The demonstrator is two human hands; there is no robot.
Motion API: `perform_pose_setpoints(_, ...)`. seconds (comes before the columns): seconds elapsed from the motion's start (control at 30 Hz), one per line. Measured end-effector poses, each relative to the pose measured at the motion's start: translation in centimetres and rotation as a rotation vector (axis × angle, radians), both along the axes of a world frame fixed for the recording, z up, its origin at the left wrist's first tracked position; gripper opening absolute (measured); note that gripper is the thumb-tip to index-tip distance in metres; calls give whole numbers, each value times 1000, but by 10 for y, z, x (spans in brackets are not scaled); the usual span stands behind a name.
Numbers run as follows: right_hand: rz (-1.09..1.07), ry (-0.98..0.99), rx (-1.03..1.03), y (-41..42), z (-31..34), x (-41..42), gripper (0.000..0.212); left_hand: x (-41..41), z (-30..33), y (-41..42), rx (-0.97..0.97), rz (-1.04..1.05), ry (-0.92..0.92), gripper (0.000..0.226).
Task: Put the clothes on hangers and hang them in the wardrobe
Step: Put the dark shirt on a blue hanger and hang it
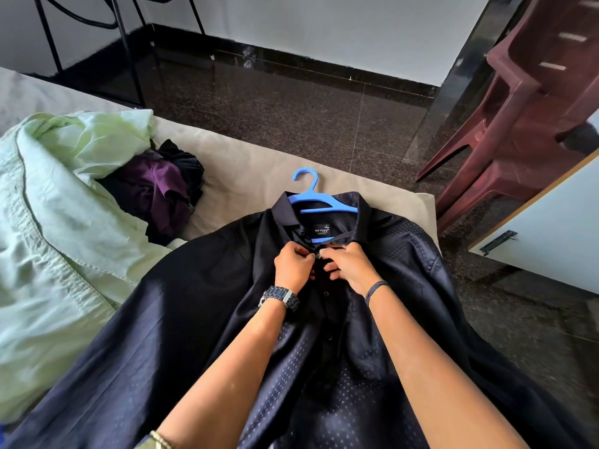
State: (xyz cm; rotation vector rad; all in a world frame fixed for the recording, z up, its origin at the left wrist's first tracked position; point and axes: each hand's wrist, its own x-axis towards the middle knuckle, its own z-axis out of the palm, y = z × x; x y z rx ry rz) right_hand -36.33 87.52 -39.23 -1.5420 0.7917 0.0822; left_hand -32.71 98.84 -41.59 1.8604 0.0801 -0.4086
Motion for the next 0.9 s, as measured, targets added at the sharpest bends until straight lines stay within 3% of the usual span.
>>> perform_pose_setpoints(0.1, -190, -76, -10, -11, 6, 7, 35, 10, 7, 5, -31, 50, 31, 14)
perform_pose_setpoints(0.2, -390, -186, 3, -14, 11, 11, 24, 20, 11, 9, -110, 207, -24, 12)
perform_pose_setpoints(0.27, -412, -186, -136, -10, 11, 13, 16, 24, 14, 9, -99, 210, -66, 11)
perform_pose_setpoints(0.37, -361, -183, -434, -7, 12, 24, 31, 33, 16, 3, -21, 128, -132, 11)
perform_pose_setpoints(0.47, -372, -188, -598, -9, 13, 33, 11, 43, 15, -1, 76, 39, -169, 5)
perform_pose_setpoints(0.63, -237, -213, -435, -8, 12, 38, 20, 54, 21, -8, 506, -224, -277, 15)
perform_pose_setpoints(0.73, -190, -162, -442, -12, 2, 42, 20, 59, 24, -16, 591, -252, -300, 24)
perform_pose_setpoints(0.9, -160, -111, -517, -15, -7, 52, 19, 60, 20, -27, 667, -324, -418, 18)
